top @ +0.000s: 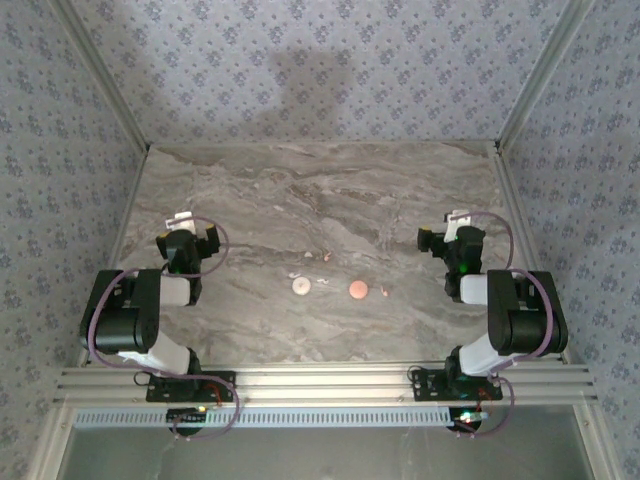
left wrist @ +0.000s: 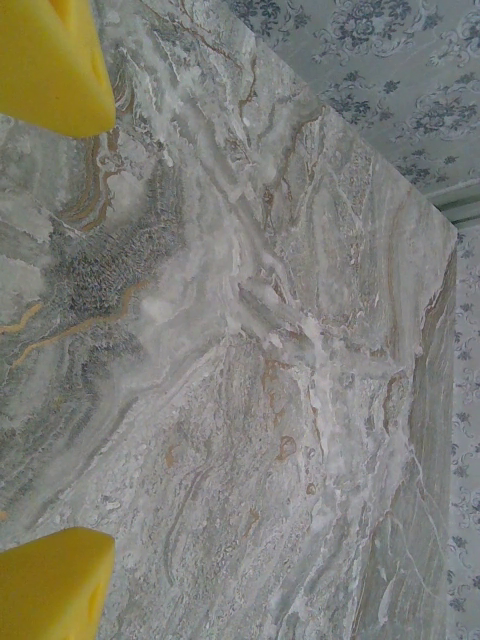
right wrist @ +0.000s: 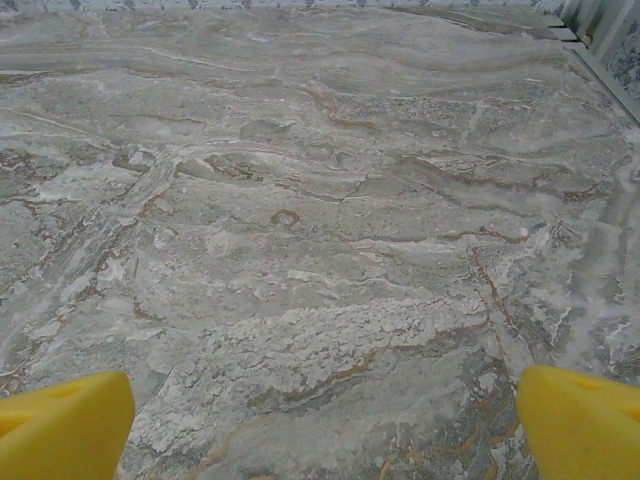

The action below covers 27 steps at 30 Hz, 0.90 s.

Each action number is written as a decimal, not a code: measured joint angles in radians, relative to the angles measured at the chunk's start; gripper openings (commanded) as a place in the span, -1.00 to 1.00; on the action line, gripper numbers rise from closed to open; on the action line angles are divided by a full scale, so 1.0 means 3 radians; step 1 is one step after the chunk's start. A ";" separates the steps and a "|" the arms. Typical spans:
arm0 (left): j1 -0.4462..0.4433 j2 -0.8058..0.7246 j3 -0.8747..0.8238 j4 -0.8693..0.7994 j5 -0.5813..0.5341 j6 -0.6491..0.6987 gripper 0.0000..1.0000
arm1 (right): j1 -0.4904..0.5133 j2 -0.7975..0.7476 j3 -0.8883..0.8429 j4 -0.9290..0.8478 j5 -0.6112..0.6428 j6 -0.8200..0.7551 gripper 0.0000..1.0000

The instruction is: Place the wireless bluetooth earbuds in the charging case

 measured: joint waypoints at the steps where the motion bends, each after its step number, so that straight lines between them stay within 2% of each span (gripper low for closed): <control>1: 0.0000 0.0000 0.0000 0.0000 0.0000 0.0000 0.99 | -0.0001 0.0001 0.0000 0.0000 -0.0001 0.0000 1.00; 8: 0.0000 0.0000 0.0000 0.0000 0.0000 0.0000 0.98 | -0.0001 0.0001 0.0000 0.0001 -0.0011 0.0000 1.00; 9: 0.0000 0.0000 0.0000 0.0000 0.0000 -0.0001 0.90 | -0.0001 0.0001 0.0000 0.0001 -0.0013 0.0000 1.00; 13: -0.0031 -0.0010 0.0000 -0.0019 -0.0033 0.0000 0.76 | 0.0005 -0.0028 0.0056 -0.0155 -0.0024 -0.0001 1.00; 16: -0.0150 -0.0160 0.0005 -0.0214 -0.0092 0.0067 0.75 | 0.0028 -0.0240 0.0244 -0.0647 -0.0023 0.0005 1.00; 20: -0.0317 -0.0680 0.0257 -0.0961 -0.0085 0.0046 0.69 | 0.0120 -0.0622 0.0743 -0.1457 -0.0010 0.0108 1.00; 27: -0.0408 -0.1239 0.0984 -0.2195 0.0252 -0.0281 0.59 | 0.0660 -0.0874 0.1642 -0.2792 0.0193 0.0341 1.00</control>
